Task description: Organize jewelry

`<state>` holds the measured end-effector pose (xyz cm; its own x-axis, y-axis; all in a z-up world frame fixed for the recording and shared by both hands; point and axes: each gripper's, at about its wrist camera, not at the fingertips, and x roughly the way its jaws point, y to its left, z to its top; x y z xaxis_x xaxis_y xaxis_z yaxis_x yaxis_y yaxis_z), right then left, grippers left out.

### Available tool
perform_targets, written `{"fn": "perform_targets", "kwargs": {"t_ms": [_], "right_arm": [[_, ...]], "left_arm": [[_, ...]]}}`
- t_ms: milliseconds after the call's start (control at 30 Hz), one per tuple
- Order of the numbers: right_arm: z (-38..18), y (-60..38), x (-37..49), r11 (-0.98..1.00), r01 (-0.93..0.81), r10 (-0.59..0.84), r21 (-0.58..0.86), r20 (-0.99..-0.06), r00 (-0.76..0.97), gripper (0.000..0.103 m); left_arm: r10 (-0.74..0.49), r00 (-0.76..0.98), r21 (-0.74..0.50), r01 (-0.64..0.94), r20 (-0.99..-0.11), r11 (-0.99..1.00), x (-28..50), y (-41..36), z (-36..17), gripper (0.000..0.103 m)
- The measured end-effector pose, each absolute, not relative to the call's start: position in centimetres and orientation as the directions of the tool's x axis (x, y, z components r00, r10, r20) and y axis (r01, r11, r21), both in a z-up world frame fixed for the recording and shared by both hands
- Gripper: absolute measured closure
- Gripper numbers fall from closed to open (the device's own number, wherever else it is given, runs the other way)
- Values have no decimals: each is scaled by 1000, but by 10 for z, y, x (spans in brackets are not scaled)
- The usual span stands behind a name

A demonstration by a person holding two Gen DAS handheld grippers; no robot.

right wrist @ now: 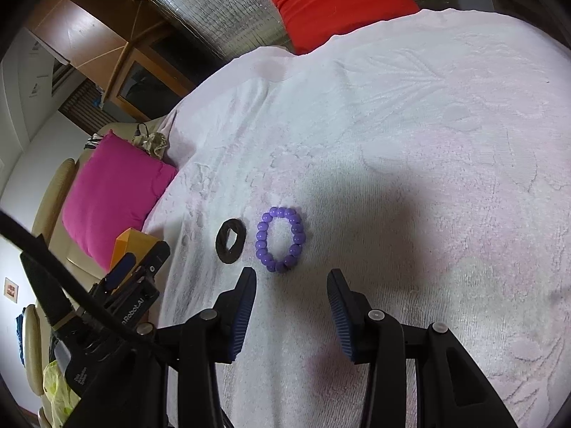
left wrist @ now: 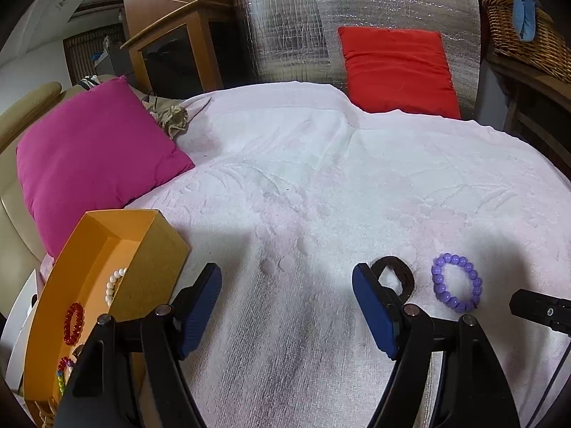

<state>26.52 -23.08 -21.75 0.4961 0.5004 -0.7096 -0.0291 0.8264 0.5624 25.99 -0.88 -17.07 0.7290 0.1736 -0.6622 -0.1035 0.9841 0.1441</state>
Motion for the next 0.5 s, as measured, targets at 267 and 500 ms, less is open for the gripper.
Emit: {"fn": "perform_targets", "kwargs": {"t_ms": [267,500], "right_arm": [[-216,-231,263,831,-30,494,555,-712,499,59],[-219,-230,268,848,-28,469,530,-724,505,59]], "left_arm": [[149,679,117,-92,-719,989,264,-2,-182,27],[57,588,28,-59,-807,998,271,-1,-203,27]]}}
